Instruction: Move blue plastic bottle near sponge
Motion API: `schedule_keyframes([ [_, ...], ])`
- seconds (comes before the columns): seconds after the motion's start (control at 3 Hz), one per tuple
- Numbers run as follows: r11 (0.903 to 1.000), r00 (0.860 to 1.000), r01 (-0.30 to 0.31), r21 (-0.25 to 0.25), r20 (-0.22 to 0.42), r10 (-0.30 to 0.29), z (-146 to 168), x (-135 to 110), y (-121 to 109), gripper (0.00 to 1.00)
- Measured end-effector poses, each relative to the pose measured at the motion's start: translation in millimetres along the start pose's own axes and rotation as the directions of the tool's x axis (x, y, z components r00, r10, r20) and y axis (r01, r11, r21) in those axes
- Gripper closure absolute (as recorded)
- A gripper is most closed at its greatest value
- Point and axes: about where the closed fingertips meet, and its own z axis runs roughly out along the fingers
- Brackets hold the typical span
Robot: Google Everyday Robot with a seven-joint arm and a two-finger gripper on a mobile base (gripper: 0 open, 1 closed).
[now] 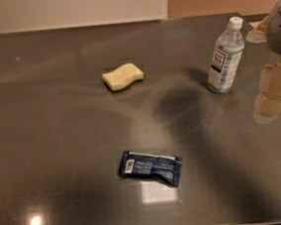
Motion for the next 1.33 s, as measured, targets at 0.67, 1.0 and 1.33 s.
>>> schedule_keyframes([
  [0.67,0.9809,0.975,-0.194,0.010,0.108,0.192,37.5,-4.6,-56.2,0.00],
  [1.0,0.9630,0.955,-0.269,0.019,0.138,0.264,50.3,-2.4,-76.1,0.00],
  [1.33,0.9445,0.932,-0.327,0.030,0.173,0.317,58.1,0.1,-94.3,0.00],
])
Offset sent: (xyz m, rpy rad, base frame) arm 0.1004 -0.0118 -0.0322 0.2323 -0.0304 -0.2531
